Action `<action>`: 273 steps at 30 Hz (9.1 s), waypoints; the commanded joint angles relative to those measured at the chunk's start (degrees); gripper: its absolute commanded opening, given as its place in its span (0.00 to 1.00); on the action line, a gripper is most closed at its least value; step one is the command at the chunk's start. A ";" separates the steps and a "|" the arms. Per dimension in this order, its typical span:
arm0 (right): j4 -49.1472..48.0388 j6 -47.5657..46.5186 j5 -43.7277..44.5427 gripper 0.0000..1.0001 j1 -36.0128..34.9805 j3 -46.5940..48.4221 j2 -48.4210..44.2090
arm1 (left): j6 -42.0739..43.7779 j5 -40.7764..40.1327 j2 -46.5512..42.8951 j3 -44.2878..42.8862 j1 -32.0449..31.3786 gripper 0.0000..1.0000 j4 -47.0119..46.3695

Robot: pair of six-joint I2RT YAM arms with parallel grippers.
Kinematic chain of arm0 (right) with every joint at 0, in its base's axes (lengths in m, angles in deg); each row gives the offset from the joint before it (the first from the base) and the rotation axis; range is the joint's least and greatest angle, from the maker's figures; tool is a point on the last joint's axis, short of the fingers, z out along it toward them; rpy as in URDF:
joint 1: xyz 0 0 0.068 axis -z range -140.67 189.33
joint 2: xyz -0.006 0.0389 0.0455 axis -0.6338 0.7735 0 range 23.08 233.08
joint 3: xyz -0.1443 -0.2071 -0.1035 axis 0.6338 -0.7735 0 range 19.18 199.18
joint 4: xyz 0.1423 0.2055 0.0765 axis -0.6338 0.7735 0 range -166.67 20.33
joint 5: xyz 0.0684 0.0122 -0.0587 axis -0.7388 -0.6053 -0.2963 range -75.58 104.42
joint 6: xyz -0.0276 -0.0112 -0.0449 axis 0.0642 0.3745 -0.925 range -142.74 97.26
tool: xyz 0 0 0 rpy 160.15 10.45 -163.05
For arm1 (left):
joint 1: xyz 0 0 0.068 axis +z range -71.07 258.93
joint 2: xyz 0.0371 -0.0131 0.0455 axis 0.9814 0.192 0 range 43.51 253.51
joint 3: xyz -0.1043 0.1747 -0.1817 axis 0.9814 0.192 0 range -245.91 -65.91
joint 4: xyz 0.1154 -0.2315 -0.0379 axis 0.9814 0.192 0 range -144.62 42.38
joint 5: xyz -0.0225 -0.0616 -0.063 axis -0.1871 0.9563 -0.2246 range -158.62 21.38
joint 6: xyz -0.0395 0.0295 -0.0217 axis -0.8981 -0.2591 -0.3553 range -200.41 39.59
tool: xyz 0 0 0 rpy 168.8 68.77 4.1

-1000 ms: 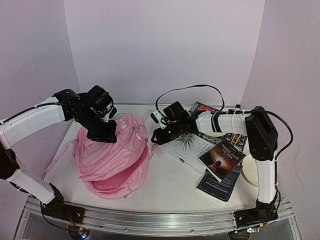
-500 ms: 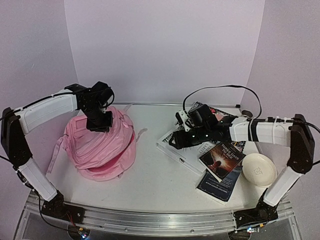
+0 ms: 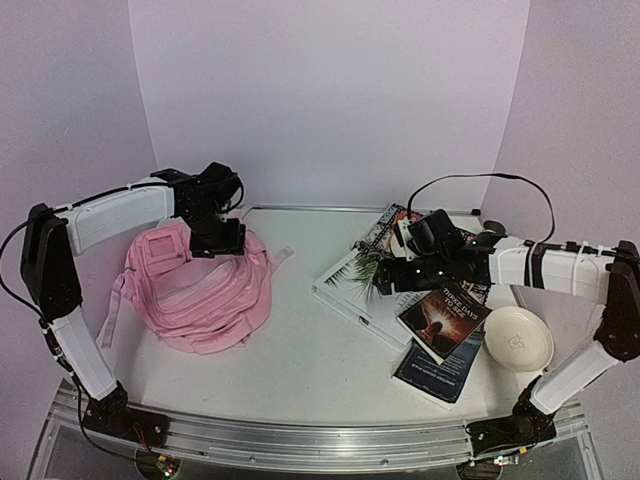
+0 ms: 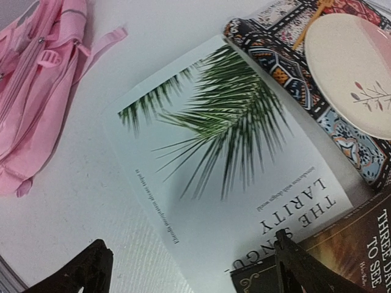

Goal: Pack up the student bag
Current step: Place the student bag at the corner of the board, then move the book to the center of the board, then adjust the book at the center of the board, then pick up the book at the center of the board, then pass from the left arm to the right, then pick up the largest pocket of the bag from the student bag.

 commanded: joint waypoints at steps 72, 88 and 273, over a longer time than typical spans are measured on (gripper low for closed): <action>8.03 -6.31 -22.45 0.93 6.38 10.09 21.11 | -38.51 20.30 -5.63 30.08 -19.11 0.78 -31.29; 7.19 -5.52 -24.38 0.92 6.30 8.85 19.87 | -31.19 15.17 6.55 16.17 -14.38 0.37 -32.65; -94.41 61.73 -11.72 0.34 -3.31 -26.32 11.35 | -15.59 1.36 -21.66 23.20 -14.99 0.74 -10.58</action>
